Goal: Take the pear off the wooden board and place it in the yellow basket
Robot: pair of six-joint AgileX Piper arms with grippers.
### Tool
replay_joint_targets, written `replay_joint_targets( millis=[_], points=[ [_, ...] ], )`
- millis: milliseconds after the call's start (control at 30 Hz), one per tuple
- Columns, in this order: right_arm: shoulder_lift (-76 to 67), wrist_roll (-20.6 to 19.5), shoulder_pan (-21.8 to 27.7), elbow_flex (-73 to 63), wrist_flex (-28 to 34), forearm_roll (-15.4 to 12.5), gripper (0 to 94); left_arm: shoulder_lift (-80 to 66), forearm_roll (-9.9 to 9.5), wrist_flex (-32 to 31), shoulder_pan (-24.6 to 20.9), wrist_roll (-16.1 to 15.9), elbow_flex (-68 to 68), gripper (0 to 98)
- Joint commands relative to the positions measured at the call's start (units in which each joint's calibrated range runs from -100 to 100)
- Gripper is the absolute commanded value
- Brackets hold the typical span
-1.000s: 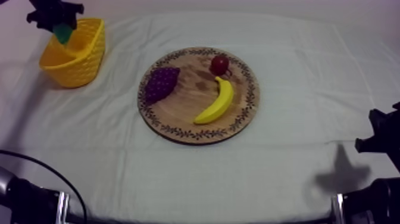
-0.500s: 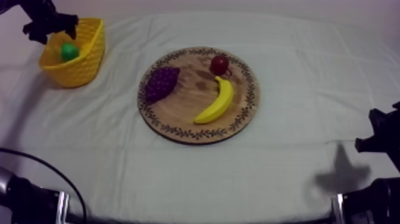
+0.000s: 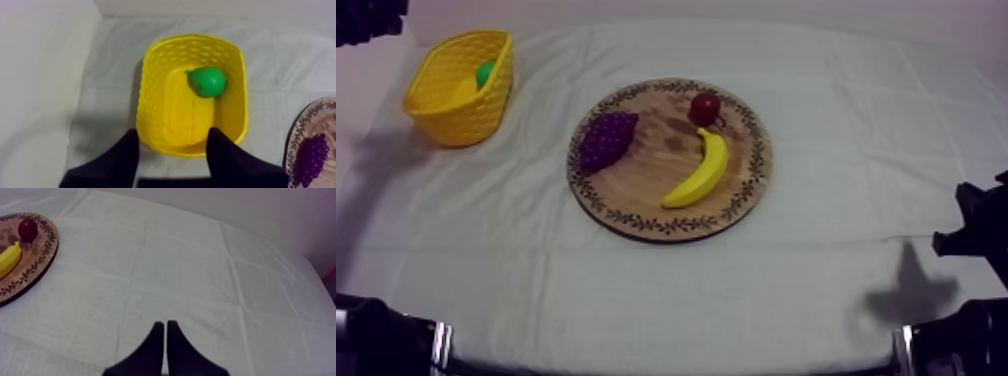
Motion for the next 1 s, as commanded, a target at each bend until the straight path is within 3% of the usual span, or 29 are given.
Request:
replay_joint_targets(
  millis=[0, 167, 400, 967],
  points=[
    [0.0, 0.0, 0.0, 0.0, 0.0, 0.0, 0.3, -11.1, 0.29, -2.9, 0.0, -0.6, 5.6, 30.9],
    [0.0, 0.0, 0.0, 0.0, 0.0, 0.0, 0.3, -22.4, 0.87, -8.0, 0.3, -1.7, 14.4, 16.7],
    [0.0, 0.0, 0.0, 0.0, 0.0, 0.0, 0.3, -38.4, 0.94, -16.1, 0.7, -0.8, 28.0, 3.4],
    [0.0, 0.0, 0.0, 0.0, 0.0, 0.0, 0.3, -67.4, 0.75, -19.3, 1.5, 1.9, 52.1, 0.2]
  ],
)
